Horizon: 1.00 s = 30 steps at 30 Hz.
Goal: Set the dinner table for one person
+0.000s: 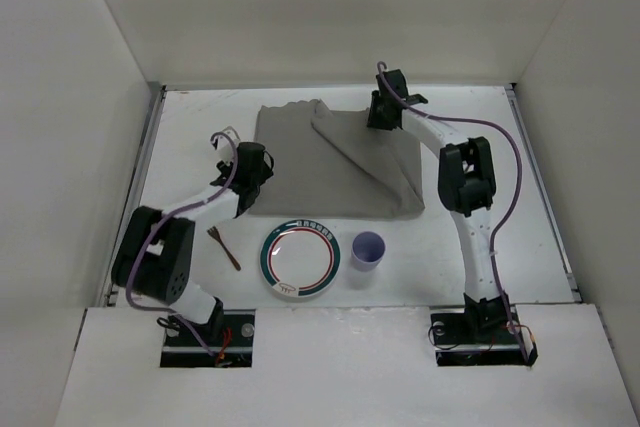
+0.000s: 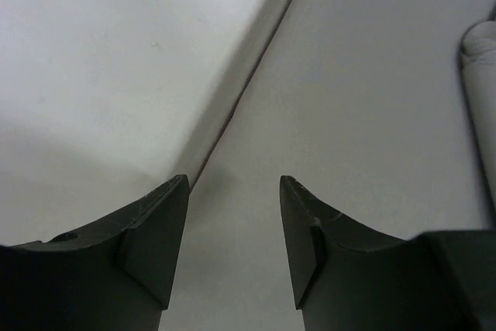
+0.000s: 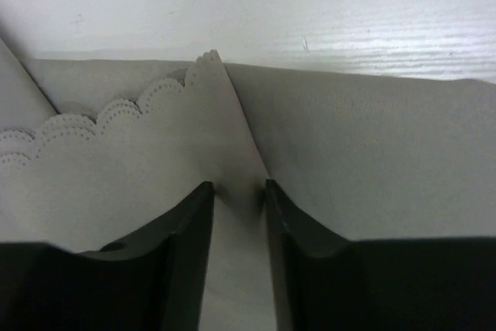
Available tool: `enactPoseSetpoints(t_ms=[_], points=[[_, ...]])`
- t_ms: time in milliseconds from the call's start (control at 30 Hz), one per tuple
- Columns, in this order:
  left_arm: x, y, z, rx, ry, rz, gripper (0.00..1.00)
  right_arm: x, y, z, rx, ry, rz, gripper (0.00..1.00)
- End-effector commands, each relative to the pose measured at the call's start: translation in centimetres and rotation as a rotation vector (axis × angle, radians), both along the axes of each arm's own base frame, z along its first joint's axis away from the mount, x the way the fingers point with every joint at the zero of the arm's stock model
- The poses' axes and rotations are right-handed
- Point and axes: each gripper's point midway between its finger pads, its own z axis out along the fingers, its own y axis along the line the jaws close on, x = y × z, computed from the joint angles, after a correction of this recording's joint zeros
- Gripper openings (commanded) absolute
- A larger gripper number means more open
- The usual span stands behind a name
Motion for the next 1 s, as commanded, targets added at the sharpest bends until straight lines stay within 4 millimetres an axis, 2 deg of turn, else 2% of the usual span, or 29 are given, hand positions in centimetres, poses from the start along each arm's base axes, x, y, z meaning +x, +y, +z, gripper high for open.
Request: enactPoseSetpoints(t_ms=[0, 100, 200, 267, 333, 433, 500, 533, 600, 700, 833, 967], points=[[3.2, 1.0, 0.4, 0.058, -0.008, 0.016, 0.48, 0.7, 1.0, 1.8, 0.03, -0.029, 0.014, 0.3], [5.1, 1.6, -0.2, 0.076, 0.017, 0.017, 0.48, 0.8, 0.7, 2.4, 0.038, -0.037, 0.001, 0.16], [6.6, 2.6, -0.7, 0.112, 0.045, 0.021, 0.49, 0.8, 0.3, 3.5, 0.048, -0.062, -0.009, 0.1], [7.3, 3.1, -1.2, 0.11, 0.055, 0.025, 0.5, 0.6, -0.2, 4.5, 0.057, -0.087, -0.02, 0.1], [8.1, 2.3, -2.4, 0.071, 0.083, -0.019, 0.5, 0.5, -0.9, 5.7, 0.076, -0.116, -0.039, 0.1], [9.1, 0.0, -4.2, -0.054, 0.102, -0.123, 0.46, 0.3, -2.7, 7.4, 0.086, -0.152, -0.073, 0.1], [9.6, -1.2, -4.8, -0.127, 0.094, -0.179, 0.31, 0.2, -4.6, 8.3, 0.09, -0.174, -0.112, 0.1], [9.6, -1.0, -5.2, -0.145, 0.098, -0.163, 0.21, 0.2, -5.5, 8.7, 0.093, -0.185, -0.134, 0.1], [9.4, -0.2, -5.7, -0.143, 0.104, -0.121, 0.1, 0.2, -7.4, 9.2, 0.095, -0.204, -0.174, 0.1], [9.0, 1.0, -6.0, -0.117, 0.105, -0.072, 0.05, 0.5, -9.9, 9.1, 0.099, -0.206, -0.23, 0.11], [8.2, 2.4, -6.1, -0.074, 0.104, -0.01, 0.03, 1.0, -12.8, 7.6, 0.07, -0.185, -0.294, 0.11], [7.0, 3.6, -6.4, -0.045, 0.106, 0.046, 0.02, 1.3, -14.7, 6.3, 0.054, -0.169, -0.333, 0.11]])
